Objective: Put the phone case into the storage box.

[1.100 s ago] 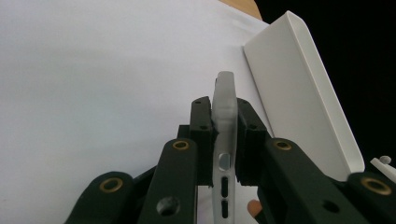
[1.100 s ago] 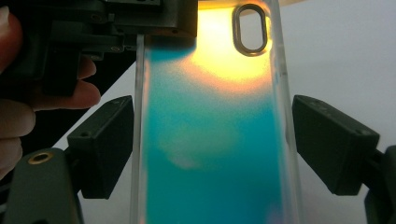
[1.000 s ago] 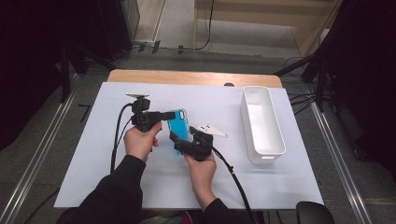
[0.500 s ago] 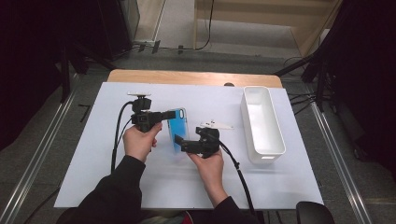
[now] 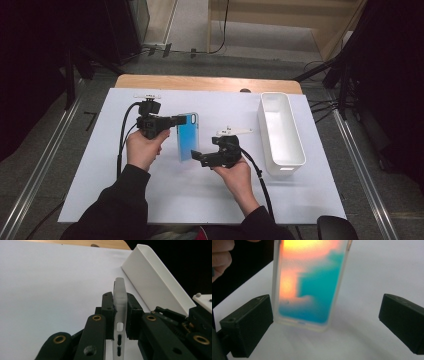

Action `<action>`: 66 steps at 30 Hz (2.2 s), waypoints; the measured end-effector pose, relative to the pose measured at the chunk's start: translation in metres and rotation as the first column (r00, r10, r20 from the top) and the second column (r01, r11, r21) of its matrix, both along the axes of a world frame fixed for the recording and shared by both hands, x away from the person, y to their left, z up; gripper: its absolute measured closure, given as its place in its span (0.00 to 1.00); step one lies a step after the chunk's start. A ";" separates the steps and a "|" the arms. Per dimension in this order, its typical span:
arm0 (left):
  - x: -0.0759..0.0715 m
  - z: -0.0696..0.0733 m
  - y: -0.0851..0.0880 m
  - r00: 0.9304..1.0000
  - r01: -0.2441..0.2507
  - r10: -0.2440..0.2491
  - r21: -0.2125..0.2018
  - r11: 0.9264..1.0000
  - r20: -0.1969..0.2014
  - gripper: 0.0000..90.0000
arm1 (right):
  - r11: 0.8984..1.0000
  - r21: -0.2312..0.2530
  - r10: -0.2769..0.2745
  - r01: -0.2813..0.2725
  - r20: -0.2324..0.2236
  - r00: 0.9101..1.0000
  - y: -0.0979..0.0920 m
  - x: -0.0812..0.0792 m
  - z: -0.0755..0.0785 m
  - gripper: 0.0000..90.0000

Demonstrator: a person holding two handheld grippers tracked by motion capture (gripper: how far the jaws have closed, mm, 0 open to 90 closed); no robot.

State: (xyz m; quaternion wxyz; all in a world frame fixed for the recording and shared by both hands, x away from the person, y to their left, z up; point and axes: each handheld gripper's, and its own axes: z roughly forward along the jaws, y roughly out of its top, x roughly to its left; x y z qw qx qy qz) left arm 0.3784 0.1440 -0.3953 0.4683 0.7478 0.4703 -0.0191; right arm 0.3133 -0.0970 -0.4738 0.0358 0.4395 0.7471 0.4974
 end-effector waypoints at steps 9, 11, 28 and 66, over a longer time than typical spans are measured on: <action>0.003 0.002 0.007 0.998 0.063 -0.063 -0.006 0.998 0.007 0.88 | 0.998 -0.041 0.043 -0.043 -0.009 0.999 -0.016 0.001 0.007 0.00; 0.003 0.002 0.007 0.997 0.079 -0.079 -0.010 0.997 0.010 0.88 | 0.998 -0.039 0.044 -0.045 -0.012 0.999 -0.020 0.001 0.008 0.00; -0.007 0.005 0.002 0.975 0.176 -0.180 0.037 0.984 0.134 0.88 | 0.989 -0.073 0.126 -0.125 0.010 0.992 -0.030 0.000 0.019 0.00; -0.045 -0.011 -0.023 0.968 -0.050 0.051 -0.011 0.999 0.246 0.88 | 0.995 -0.091 -0.027 0.034 0.080 0.996 -0.021 -0.008 0.033 0.00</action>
